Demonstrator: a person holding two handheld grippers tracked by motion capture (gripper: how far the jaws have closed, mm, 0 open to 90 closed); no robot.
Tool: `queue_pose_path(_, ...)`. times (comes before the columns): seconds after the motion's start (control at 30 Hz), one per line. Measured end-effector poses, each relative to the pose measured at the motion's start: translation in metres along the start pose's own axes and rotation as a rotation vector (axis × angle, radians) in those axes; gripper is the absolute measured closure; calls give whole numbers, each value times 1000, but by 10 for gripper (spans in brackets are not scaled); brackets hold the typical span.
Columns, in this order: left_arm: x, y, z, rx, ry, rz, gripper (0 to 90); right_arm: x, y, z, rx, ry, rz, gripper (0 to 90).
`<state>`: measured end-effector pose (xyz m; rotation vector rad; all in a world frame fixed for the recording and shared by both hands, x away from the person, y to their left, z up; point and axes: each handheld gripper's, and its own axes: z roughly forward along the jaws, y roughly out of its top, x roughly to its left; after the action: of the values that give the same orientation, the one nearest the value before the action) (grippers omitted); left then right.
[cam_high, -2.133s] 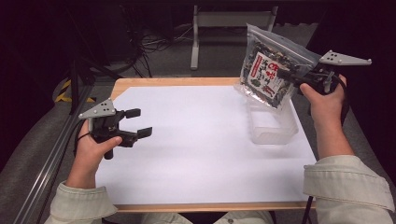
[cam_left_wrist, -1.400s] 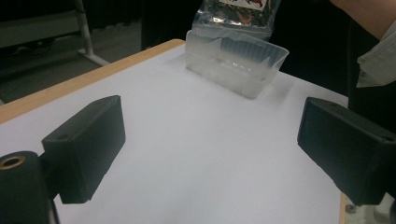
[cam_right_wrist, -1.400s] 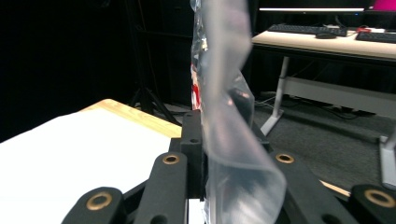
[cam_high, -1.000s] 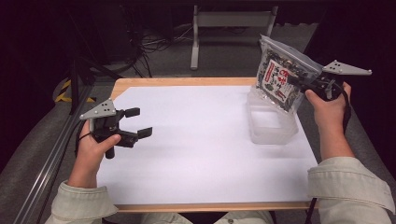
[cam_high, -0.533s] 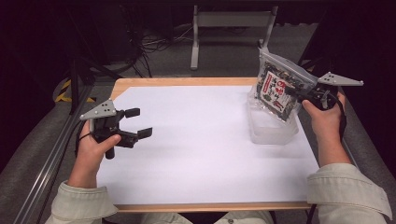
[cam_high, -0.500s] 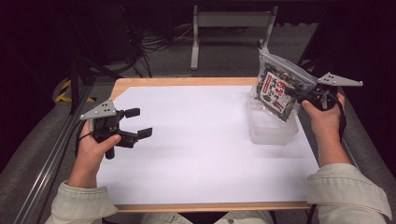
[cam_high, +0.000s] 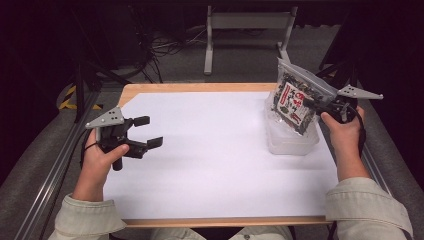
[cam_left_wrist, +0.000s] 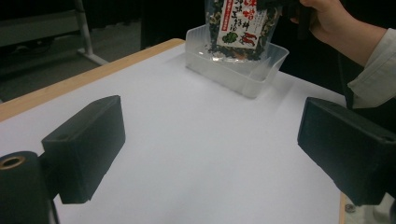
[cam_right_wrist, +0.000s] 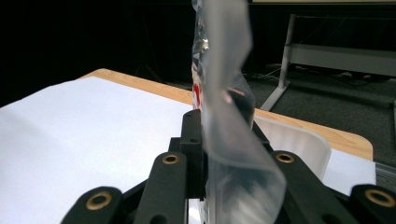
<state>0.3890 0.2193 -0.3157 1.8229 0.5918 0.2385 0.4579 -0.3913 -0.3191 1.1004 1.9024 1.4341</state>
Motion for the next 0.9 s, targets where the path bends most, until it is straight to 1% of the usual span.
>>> queue_pose_path(0.1,-1,0,1,0,-2,-11,83,-2,-3,0,-6,2,7,760)
queue_pose_path(0.17,0,0,1,1,-2,-4,83,-1,-5,0,-8,4,5,759)
queue_pose_path(0.2,-1,0,1,1,-4,-12,83,-1,-6,0,-6,4,2,759)
queue_pose_path(0.37,-1,0,1,0,-3,-11,83,2,-11,4,7,-6,0,759)
queue_pose_path(0.47,0,-1,1,1,-2,-11,83,1,-17,9,28,-8,11,760)
queue_pose_path(0.7,0,-1,2,7,-3,-11,82,-2,-24,9,19,-5,41,761)
queue_pose_path(0.8,0,-2,2,9,-2,-13,82,-5,-28,7,8,-4,60,760)
queue_pose_path(0.9,1,-2,3,9,-1,-10,82,-7,-29,7,1,-1,66,760)
